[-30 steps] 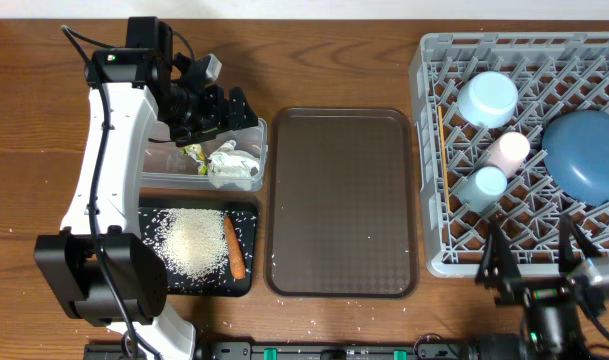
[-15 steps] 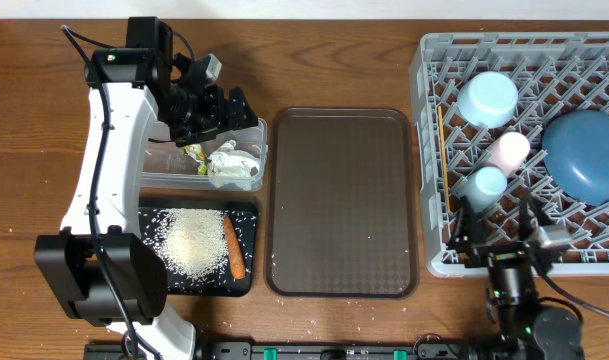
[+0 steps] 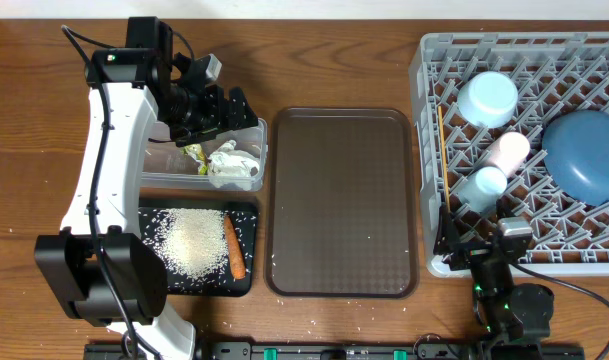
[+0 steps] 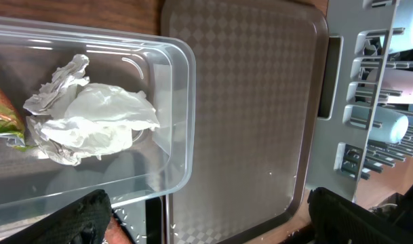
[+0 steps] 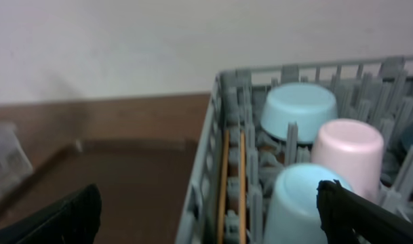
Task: Sort waste into correct bins and load items into the dishwasher rack
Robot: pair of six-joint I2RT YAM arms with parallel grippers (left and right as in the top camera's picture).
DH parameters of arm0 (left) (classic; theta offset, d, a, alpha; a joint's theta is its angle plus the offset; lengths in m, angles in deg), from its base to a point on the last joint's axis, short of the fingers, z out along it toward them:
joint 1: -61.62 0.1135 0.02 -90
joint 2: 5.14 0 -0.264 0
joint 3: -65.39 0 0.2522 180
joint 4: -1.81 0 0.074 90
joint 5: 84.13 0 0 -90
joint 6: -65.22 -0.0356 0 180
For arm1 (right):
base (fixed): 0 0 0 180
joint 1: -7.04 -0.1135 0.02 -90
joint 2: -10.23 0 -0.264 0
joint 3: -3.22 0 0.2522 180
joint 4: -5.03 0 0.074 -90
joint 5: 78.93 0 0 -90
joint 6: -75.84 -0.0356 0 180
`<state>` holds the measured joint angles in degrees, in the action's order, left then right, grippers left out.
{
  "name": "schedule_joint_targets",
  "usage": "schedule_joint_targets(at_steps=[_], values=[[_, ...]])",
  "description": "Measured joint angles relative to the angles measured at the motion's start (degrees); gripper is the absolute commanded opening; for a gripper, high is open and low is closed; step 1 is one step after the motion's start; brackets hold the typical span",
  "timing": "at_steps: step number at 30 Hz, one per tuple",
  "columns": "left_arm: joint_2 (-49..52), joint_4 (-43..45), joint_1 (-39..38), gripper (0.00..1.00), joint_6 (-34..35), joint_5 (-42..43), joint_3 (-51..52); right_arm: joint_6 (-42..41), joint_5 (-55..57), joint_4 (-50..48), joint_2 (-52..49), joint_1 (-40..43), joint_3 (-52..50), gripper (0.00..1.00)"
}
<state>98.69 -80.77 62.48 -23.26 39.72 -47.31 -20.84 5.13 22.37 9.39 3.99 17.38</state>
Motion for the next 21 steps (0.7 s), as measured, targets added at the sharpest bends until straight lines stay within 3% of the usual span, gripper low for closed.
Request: schedule_joint_targets(at_steps=[8, 21], values=[[0.00, 0.02, 0.00, 0.95, 0.00, 0.00, 0.00, 8.83, 0.00, 0.00, 0.13, -0.04, 0.00, 0.99], [0.00, 0.02, 0.00, 0.95, 0.00, 0.00, 0.00, 11.19, 0.00, 0.00, 0.13, -0.04, 0.00, 0.99]])
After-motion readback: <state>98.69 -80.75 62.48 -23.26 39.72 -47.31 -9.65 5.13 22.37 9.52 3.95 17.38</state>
